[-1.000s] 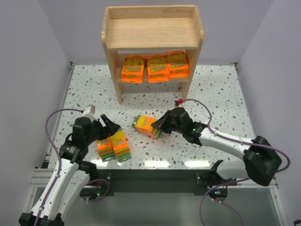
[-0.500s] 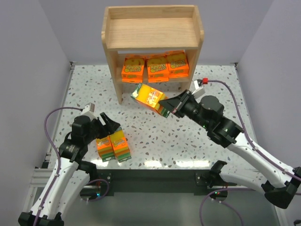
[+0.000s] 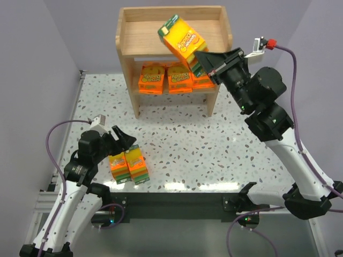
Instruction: Place and organize the cleaning sponges onto the shelf
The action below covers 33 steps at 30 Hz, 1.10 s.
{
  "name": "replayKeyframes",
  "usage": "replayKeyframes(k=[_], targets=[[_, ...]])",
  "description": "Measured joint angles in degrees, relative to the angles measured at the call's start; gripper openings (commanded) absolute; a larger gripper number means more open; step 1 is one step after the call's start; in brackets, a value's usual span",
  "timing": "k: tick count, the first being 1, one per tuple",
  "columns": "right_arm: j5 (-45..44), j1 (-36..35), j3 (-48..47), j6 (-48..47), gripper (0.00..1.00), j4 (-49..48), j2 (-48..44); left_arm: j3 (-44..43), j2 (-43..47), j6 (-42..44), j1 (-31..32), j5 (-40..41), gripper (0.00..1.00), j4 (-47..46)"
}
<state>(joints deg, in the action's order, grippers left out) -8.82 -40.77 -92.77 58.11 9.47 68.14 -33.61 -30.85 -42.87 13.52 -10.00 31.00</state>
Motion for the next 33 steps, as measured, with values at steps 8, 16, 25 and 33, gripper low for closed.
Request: replayKeyframes(k=[8, 16, 25, 33], targets=[[-10.8, 7.4, -12.6, 2.0, 0.00, 1.9, 11.8, -2.1, 0.3, 0.0, 0.0, 0.0, 0.76, 0.5], [-17.9, 10.6, -19.5, 8.4, 0.00, 6.3, 23.7, -3.7, 1.5, 0.0, 0.0, 0.0, 0.76, 2.1], [-27.0, 10.6, -19.3, 13.9, 0.00, 5.6, 25.9, -4.8, 2.7, 0.0, 0.0, 0.3, 0.76, 4.4], [-32.0, 10.7, -19.0, 15.0, 0.00, 4.8, 26.2, -4.8, 2.7, 0.0, 0.0, 0.3, 0.76, 4.8]])
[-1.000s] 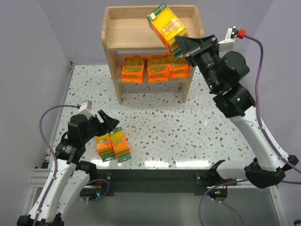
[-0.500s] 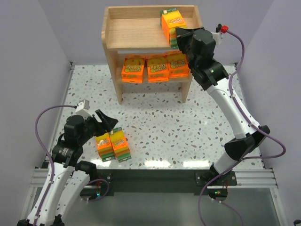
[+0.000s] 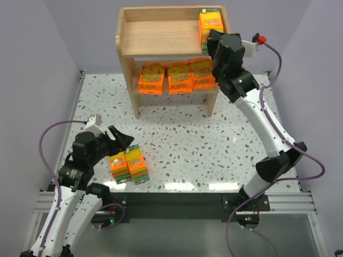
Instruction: Place and organize the cleaning sponges onto the shelf
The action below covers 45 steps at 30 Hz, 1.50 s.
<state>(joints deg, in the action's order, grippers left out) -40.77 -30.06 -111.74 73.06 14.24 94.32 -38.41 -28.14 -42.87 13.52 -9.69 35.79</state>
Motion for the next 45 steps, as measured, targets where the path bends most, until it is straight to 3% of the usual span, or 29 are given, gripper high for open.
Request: replayKeyframes(k=[7, 9, 10, 13, 16, 21, 27, 28, 30, 31, 33, 34, 36, 37, 39, 45], targets=[[-1.2, 0.8, 0.0, -1.2, 0.03, -3.0, 1.3, 0.0, 0.0, 0.0, 0.0, 0.2, 0.76, 0.0], [-0.2, 1.2, 0.0, -1.7, 0.19, -4.1, 1.9, 0.0, 0.0, 0.0, 0.0, 0.4, 0.76, 0.1], [0.3, 1.4, 0.0, -1.9, 0.35, -4.8, 2.1, 0.0, 0.0, 0.0, 0.0, 0.5, 0.76, 0.1], [3.4, 1.8, 1.1, -3.5, 0.56, -8.1, 1.9, 0.0, 0.0, 0.0, 0.0, 0.7, 0.77, 0.2], [7.0, 2.0, 4.1, -5.1, 0.69, -11.9, -0.1, 0.0, 0.1, 0.0, 0.0, 1.0, 0.78, 0.5], [15.0, 2.0, 14.9, -8.1, 0.72, -15.8, -9.2, 0.0, 0.3, 0.0, 0.0, 1.9, 0.78, 0.7], [32.1, 0.8, 22.4, -14.1, 0.75, -13.5, -20.8, 2.3, -0.2, -1.5, 0.0, 2.7, 0.75, 0.2], [34.6, -0.2, 25.0, -15.3, 0.75, -13.5, -22.8, 3.0, -0.3, -1.7, 0.0, 2.9, 0.71, 0.1], [37.7, -4.4, 31.5, -18.3, 0.73, -12.5, -26.3, 4.3, -0.6, -2.5, 0.0, 3.2, 0.60, -0.1], [39.1, -7.0, 34.9, -19.8, 0.67, -12.0, -27.5, 4.8, -0.9, -2.7, 0.0, 3.6, 0.39, -0.1], [41.4, -13.2, 41.3, -22.8, 0.62, -10.7, -27.9, 5.5, -2.1, -3.3, 0.0, 4.5, 0.17, -0.5], [42.3, -16.3, 44.1, -24.1, 0.50, -9.9, -27.2, 5.8, -2.9, -3.1, 0.0, 4.9, 0.03, -0.6], [43.7, -21.7, 48.8, -26.1, 0.30, -8.9, -24.1, 6.5, -4.5, -3.1, 0.0, 5.5, 0.00, -1.3], [44.3, -24.6, 51.4, -27.1, 0.13, -8.2, -22.0, 6.9, -5.3, -3.0, 0.0, 5.6, 0.00, -1.6], [45.1, -30.3, 55.3, -28.6, 0.00, -7.0, -17.9, 7.6, -6.6, -3.0, 0.0, 5.7, 0.00, -2.3], [45.6, -43.2, 58.5, -29.2, 0.00, -9.2, -8.2, 8.3, -9.9, -3.0, 0.0, 6.6, 0.00, -5.9]])
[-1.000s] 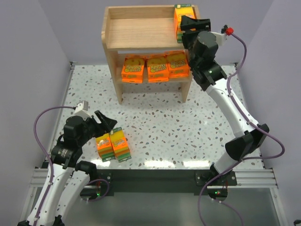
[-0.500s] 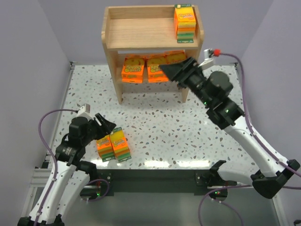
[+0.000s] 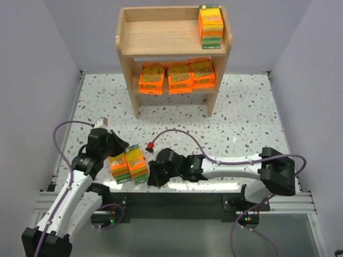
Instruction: Place and organize the cleaning sponges onto the shelf
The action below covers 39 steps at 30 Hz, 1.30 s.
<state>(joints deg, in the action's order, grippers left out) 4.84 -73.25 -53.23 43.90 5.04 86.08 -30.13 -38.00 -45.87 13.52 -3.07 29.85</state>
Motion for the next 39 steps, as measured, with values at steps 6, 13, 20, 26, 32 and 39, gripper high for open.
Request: replayKeyframes(k=[6, 13, 20, 26, 32, 39], targets=[[-0.7, -4.2, -3.3, 0.7, 0.00, -5.2, 11.2, 0.8, -3.6, 0.4, 0.0, 0.3, 0.00, -3.9], [-8.5, -3.9, -5.3, 2.1, 0.00, -6.8, 18.2, 3.4, -4.5, 1.1, 0.0, 0.5, 0.00, -6.1], [-15.1, 3.7, -6.3, 3.4, 0.00, -9.0, 18.2, 6.8, -6.4, 1.5, 0.0, -1.0, 0.00, -9.7], [-18.7, 11.8, -6.7, 3.1, 0.00, -9.0, 18.6, 9.6, -6.1, 1.3, -0.1, -2.9, 0.00, -15.0], [-18.8, 15.9, -8.4, 1.6, 0.28, -9.4, 18.7, 10.4, -5.4, 1.3, -0.2, -4.7, 0.00, -15.9], [-16.8, 15.6, -6.3, 2.2, 0.59, -7.8, 14.4, 10.6, -3.6, 0.9, -0.2, -5.7, 0.00, -15.2]])
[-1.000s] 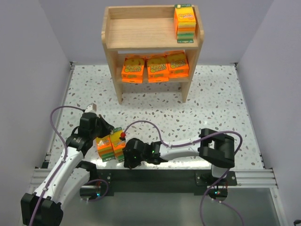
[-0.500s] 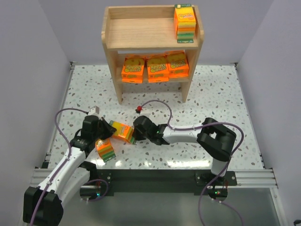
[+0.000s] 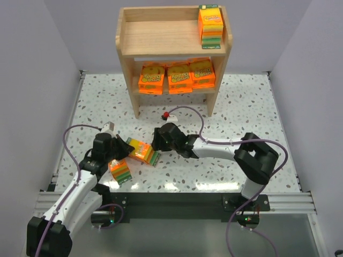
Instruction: Place and organize the cleaning sponges onto the shelf
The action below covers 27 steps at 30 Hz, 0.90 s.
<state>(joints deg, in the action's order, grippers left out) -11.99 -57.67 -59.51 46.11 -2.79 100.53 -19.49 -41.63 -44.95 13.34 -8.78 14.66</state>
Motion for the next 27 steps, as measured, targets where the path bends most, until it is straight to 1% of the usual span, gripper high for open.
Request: replayKeyframes(k=[2, 7, 11, 16, 19, 22, 23, 25, 27], targets=[[0.7, -0.3, 0.7, 1.0, 0.61, 0.6, -1.4, 0.0, -0.1, 0.0, 0.0, -0.4, 0.00, 0.0], [2.2, -2.8, 0.7, 5.1, 0.63, 0.7, -2.5, 0.0, -0.7, -0.3, 0.1, -1.5, 0.00, -0.1], [2.3, -3.7, 0.7, 9.6, 0.63, 2.8, -2.5, 0.3, -0.5, -0.5, 0.1, -1.8, 0.00, -0.3], [2.6, -4.3, 1.0, 14.8, 0.62, 2.9, -2.6, 0.7, 0.1, -0.7, 0.1, -2.0, 0.00, -0.4], [3.0, -4.7, 1.4, 18.5, 0.59, 2.9, -2.5, 0.7, 0.1, -1.0, 0.1, -2.3, 0.00, -0.4], [3.3, -5.0, 1.4, 21.7, 0.54, 2.5, -1.7, 0.7, 0.1, -1.1, 0.1, -2.7, 0.00, -0.4], [3.4, -5.0, 1.4, 22.8, 0.49, 2.2, -1.3, 0.7, 0.1, -1.1, 0.1, -2.8, 0.00, -0.4], [3.3, -5.0, 1.4, 24.6, 0.44, 1.9, -0.3, 1.1, 0.3, -1.3, 0.1, -3.0, 0.00, -0.6], [3.4, -4.9, 1.4, 26.1, 0.42, 1.7, 0.4, 1.7, 0.8, -1.5, 0.0, -3.0, 0.00, -1.0]])
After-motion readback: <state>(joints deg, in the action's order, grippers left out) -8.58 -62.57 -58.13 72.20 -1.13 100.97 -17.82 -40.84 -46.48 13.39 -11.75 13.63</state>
